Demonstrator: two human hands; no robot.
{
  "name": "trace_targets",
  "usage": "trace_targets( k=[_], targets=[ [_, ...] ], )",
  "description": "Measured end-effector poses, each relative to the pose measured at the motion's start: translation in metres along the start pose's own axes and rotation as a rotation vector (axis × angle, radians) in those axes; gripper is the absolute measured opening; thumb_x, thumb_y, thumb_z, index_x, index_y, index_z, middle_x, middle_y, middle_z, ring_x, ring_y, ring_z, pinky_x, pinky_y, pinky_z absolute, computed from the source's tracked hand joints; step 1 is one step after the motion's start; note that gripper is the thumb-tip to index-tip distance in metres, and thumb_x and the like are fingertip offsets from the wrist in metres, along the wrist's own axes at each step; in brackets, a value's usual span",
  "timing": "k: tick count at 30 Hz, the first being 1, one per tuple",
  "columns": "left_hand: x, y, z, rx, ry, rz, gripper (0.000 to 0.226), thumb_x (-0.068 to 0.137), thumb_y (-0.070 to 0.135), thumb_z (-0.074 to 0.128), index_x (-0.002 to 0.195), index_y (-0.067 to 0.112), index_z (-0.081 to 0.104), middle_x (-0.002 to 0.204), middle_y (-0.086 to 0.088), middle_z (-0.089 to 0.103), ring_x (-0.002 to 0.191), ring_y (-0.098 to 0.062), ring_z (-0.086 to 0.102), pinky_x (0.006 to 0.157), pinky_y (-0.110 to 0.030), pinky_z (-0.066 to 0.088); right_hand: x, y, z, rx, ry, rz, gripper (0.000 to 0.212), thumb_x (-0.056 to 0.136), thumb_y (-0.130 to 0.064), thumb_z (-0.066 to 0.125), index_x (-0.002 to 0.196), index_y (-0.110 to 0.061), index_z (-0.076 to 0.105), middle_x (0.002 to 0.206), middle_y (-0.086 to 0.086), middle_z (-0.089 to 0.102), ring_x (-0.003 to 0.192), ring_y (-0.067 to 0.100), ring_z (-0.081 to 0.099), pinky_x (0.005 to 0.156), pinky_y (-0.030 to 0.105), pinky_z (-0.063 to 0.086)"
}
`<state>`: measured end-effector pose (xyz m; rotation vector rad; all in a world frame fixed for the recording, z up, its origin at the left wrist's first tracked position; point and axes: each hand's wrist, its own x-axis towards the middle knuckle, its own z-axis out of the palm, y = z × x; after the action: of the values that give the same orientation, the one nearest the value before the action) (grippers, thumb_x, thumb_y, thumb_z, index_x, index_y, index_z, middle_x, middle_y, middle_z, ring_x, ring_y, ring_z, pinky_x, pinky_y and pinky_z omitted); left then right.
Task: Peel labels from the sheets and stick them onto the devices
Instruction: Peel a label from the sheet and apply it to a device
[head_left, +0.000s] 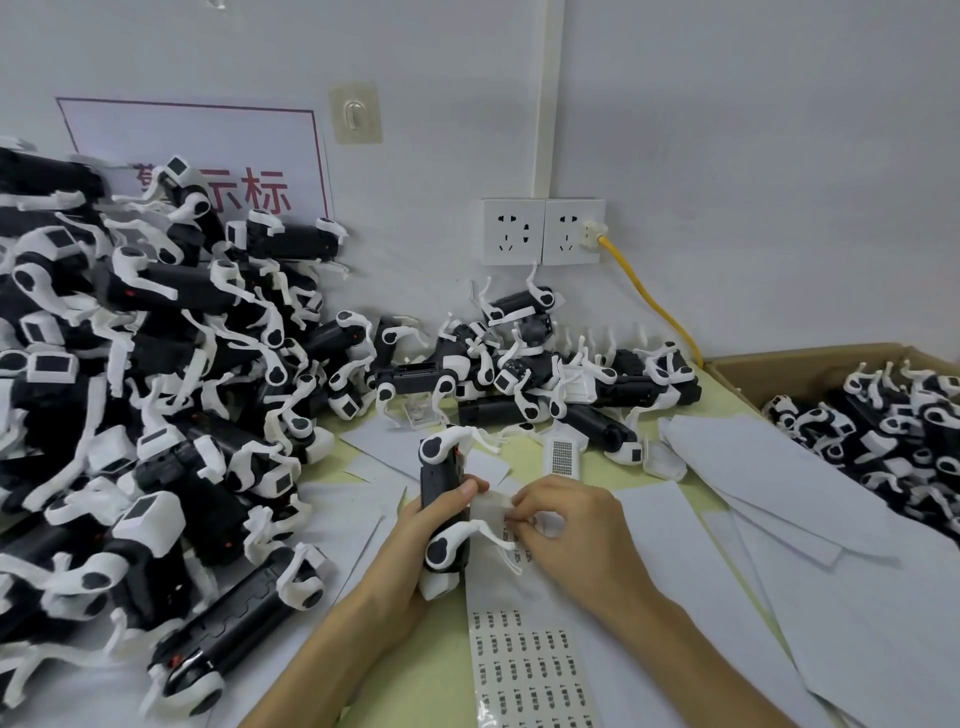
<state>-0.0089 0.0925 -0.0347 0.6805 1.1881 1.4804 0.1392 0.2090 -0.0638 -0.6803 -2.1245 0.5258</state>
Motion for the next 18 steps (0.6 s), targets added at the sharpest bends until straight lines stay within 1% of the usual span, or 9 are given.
trace_targets(
  k=[2,4,6,8,10,12,14,16,18],
  targets=[
    [0.001,0.0,0.0,0.017,0.0,-0.01,0.045,0.076,0.04,0.084,0.109,0.015,0.068,0.091,-0.012,0.05,0.057,-0.011,0.052,0.047,-0.018,0.039,-0.001,0.0,0.0,-0.007,-0.021,0.007,0.019,0.072,-0.007,0.086,0.075,-0.023,0.077,0.084,-0.016,0.072,0.081,0.004,0.069,0.074,0.034,0.057],
    [0.002,0.0,-0.001,0.02,0.006,-0.006,0.057,0.065,0.051,0.082,0.109,0.017,0.069,0.093,-0.011,0.048,0.058,-0.012,0.05,0.047,-0.019,0.037,0.0,-0.001,-0.001,-0.009,-0.045,0.024,0.02,0.074,-0.008,0.083,0.077,-0.026,0.075,0.086,-0.017,0.07,0.084,0.004,0.067,0.077,0.032,0.055],
    [0.003,-0.001,-0.001,-0.007,0.008,0.007,0.066,0.058,0.055,0.083,0.11,0.017,0.07,0.089,-0.01,0.05,0.057,-0.011,0.051,0.046,-0.018,0.038,0.001,-0.002,-0.003,0.019,-0.071,0.041,0.02,0.076,-0.007,0.078,0.077,-0.026,0.073,0.089,-0.018,0.069,0.089,0.005,0.067,0.08,0.028,0.054],
    [0.003,-0.001,-0.002,-0.042,-0.004,0.024,0.057,0.06,0.054,0.083,0.104,0.019,0.072,0.087,-0.009,0.055,0.059,-0.012,0.054,0.048,-0.018,0.041,0.001,-0.005,-0.007,0.087,-0.096,0.077,0.021,0.077,-0.004,0.074,0.077,-0.025,0.072,0.09,-0.017,0.069,0.094,0.007,0.067,0.084,0.021,0.051],
    [0.003,-0.001,-0.003,-0.047,0.004,0.036,0.049,0.064,0.053,0.082,0.1,0.02,0.074,0.093,-0.01,0.06,0.066,-0.014,0.057,0.053,-0.02,0.043,0.001,-0.009,-0.011,0.189,-0.101,0.156,0.019,0.075,-0.006,0.068,0.076,-0.025,0.071,0.091,-0.016,0.07,0.098,0.006,0.066,0.085,0.014,0.047],
    [0.004,-0.002,-0.004,-0.037,0.051,0.053,0.056,0.06,0.056,0.082,0.1,0.018,0.074,0.098,-0.009,0.058,0.072,-0.015,0.058,0.057,-0.023,0.044,0.003,-0.013,-0.016,0.285,-0.092,0.237,0.015,0.071,-0.012,0.06,0.075,-0.023,0.07,0.091,-0.014,0.072,0.099,0.005,0.067,0.089,0.016,0.047],
    [0.006,-0.003,-0.004,-0.064,0.089,0.119,0.061,0.056,0.053,0.084,0.104,0.016,0.076,0.102,-0.004,0.065,0.086,-0.013,0.068,0.071,-0.027,0.051,0.005,-0.014,-0.02,0.351,-0.082,0.275,0.017,0.07,-0.014,0.055,0.076,-0.019,0.07,0.09,-0.008,0.074,0.098,0.008,0.068,0.095,0.026,0.05],
    [0.006,-0.002,-0.007,-0.057,0.112,0.205,0.074,0.056,0.051,0.083,0.122,0.018,0.076,0.106,0.002,0.07,0.1,-0.011,0.068,0.086,-0.029,0.049,0.007,-0.015,-0.023,0.373,-0.08,0.279,0.018,0.069,-0.014,0.053,0.077,-0.015,0.07,0.087,-0.004,0.074,0.095,0.01,0.069,0.094,0.033,0.053],
    [0.005,0.0,-0.01,-0.022,0.098,0.257,0.068,0.061,0.052,0.08,0.122,0.022,0.078,0.115,0.002,0.074,0.112,-0.016,0.065,0.1,-0.036,0.048,0.007,-0.016,-0.024,0.366,-0.077,0.264,0.018,0.07,-0.014,0.054,0.078,-0.014,0.07,0.084,-0.004,0.074,0.092,0.01,0.069,0.091,0.034,0.054]
  ],
)
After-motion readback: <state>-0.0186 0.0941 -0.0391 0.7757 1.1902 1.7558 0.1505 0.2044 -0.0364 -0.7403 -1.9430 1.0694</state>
